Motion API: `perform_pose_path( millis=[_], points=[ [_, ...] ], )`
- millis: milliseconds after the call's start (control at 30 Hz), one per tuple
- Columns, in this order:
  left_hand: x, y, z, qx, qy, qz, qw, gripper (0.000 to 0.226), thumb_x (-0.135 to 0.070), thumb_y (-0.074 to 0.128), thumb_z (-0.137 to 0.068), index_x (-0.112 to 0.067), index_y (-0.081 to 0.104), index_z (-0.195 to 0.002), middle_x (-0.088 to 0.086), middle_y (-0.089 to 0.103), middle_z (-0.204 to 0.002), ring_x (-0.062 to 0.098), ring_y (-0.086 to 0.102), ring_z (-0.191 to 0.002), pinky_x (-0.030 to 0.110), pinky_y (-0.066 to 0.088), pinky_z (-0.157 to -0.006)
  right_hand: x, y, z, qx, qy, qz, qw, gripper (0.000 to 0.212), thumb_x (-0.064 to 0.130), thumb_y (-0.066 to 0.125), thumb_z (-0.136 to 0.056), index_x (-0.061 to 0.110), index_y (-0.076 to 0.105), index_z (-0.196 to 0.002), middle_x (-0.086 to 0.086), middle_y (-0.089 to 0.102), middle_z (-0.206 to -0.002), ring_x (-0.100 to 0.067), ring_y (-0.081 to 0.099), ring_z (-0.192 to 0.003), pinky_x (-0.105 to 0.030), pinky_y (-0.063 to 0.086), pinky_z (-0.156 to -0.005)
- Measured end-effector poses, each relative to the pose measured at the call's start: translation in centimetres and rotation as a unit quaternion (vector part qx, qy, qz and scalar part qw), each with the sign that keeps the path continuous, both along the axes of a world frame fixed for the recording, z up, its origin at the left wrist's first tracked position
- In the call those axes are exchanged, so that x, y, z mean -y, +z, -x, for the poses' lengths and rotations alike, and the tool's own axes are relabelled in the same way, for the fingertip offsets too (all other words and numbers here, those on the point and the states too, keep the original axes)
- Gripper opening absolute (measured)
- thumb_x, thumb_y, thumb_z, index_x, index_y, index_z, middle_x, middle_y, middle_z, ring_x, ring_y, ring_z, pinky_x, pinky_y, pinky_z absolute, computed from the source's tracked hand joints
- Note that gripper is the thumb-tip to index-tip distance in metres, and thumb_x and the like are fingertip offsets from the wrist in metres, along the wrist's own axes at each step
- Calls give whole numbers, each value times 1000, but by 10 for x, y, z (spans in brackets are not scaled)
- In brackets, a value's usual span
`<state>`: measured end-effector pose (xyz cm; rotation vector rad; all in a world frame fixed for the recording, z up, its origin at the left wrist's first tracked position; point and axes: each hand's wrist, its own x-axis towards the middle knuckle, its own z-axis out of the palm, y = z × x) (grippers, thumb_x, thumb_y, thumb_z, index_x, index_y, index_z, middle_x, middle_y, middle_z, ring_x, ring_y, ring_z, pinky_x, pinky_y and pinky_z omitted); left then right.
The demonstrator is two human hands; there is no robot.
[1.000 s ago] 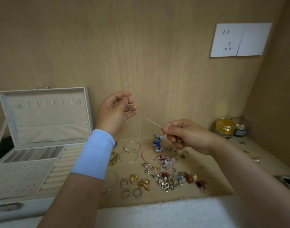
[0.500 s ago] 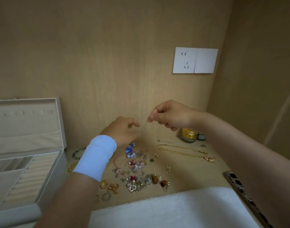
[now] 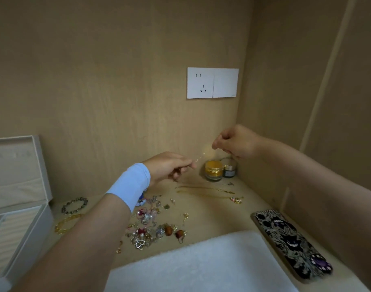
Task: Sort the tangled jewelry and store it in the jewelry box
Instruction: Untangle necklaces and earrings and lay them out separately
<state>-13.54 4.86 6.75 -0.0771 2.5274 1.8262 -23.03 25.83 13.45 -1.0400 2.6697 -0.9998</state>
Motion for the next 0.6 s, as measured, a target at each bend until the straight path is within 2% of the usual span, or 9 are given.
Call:
perform_pose_path(
  millis=[67,167,233,300,333,400,467,500,600],
  points=[
    [-5,-5,4,25,-15,50,998,24,-23,51,-101,-13,69,-88,-2,50,-72,12,41,-60,26,40,-70,-11,-11,4,7,-9,-7,1000,20,18,56,-100,17,73,-90,4,60,-70,-5,51,-52,-16,40,-43],
    [-9,-10,8,50,-33,100,993,27,-27,49,-101,-17,62,-79,-3,58,-81,13,50,-71,25,43,-78,-27,-28,10,11,-31,-19,999,18,16,57,-100,9,72,-92,12,57,-56,3,51,-42,-12,37,-43],
    [-7,-16,11,56,-49,124,989,29,-32,48,-101,-19,59,-78,-5,68,-93,12,60,-83,27,43,-87,-40,-43,16,9,-52,-62,997,24,22,61,-99,12,67,-78,10,54,-52,-3,50,-49,-18,37,-49],
    [-5,-24,14,76,-75,94,990,31,-29,41,-106,-16,54,-81,-1,74,-104,15,68,-92,28,44,-95,-51,-63,23,24,-61,-107,992,34,24,64,-96,17,61,-63,8,53,-50,-9,48,-53,-23,38,-52],
    [-5,-27,15,91,-84,70,990,31,-29,39,-107,-16,51,-82,1,75,-103,17,70,-90,29,45,-94,-55,-73,25,37,-58,-121,990,38,22,65,-95,19,60,-57,9,53,-47,-9,48,-50,-24,39,-52],
    [-10,-32,18,111,-78,71,988,29,-28,39,-107,-16,50,-83,0,74,-91,14,67,-75,27,45,-76,-62,-90,27,55,-46,-152,986,38,18,62,-96,22,61,-57,6,54,-50,-9,47,-44,-23,41,-49],
    [-14,-35,21,104,-58,161,980,24,-26,43,-105,-17,58,-88,-5,68,-80,8,58,-62,20,43,-64,-66,-102,26,59,-30,-183,981,27,17,62,-96,20,66,-70,-1,59,-59,-10,51,-44,-23,44,-48],
    [-15,-37,24,97,-51,224,969,22,-26,47,-104,-19,62,-91,-8,66,-77,6,55,-61,18,44,-63,-67,-106,26,60,-26,-197,978,21,18,63,-96,20,68,-76,-5,62,-65,-12,54,-48,-24,47,-49],
    [-16,-46,33,99,-35,338,935,17,-28,58,-97,-26,70,-85,-18,67,-77,6,60,-75,22,49,-80,-67,-117,29,70,-21,-241,968,16,16,65,-94,23,65,-79,-8,64,-72,-18,62,-61,-28,57,-57]
  ],
)
